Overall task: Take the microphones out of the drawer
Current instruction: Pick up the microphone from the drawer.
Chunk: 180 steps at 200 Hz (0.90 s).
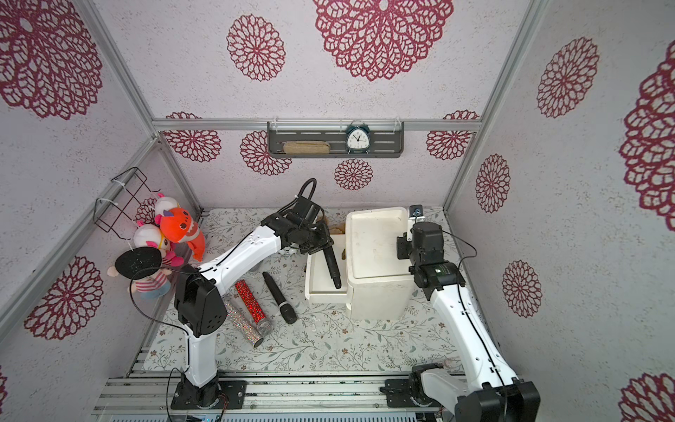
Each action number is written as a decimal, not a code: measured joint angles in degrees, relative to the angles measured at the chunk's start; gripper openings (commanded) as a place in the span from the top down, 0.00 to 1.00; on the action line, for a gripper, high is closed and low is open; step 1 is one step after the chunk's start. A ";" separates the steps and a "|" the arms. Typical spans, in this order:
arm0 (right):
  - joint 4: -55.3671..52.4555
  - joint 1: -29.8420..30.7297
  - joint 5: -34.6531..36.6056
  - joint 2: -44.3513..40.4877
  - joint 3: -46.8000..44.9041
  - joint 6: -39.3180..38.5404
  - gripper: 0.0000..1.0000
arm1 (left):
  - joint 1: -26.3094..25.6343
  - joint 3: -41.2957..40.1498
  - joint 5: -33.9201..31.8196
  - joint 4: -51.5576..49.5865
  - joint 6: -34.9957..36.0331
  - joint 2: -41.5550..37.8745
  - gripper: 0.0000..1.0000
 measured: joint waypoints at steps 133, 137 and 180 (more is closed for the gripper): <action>-0.02 0.00 0.02 0.00 0.00 -0.02 1.00 | 5.38 -8.76 -0.02 1.05 1.49 -10.25 1.00; -0.02 0.00 0.02 0.00 0.00 -0.02 1.00 | 5.62 -9.51 0.00 1.07 1.51 -10.58 1.00; 0.00 0.00 0.02 0.00 0.00 -0.02 1.00 | 8.39 -18.25 -0.24 0.81 1.88 -15.89 1.00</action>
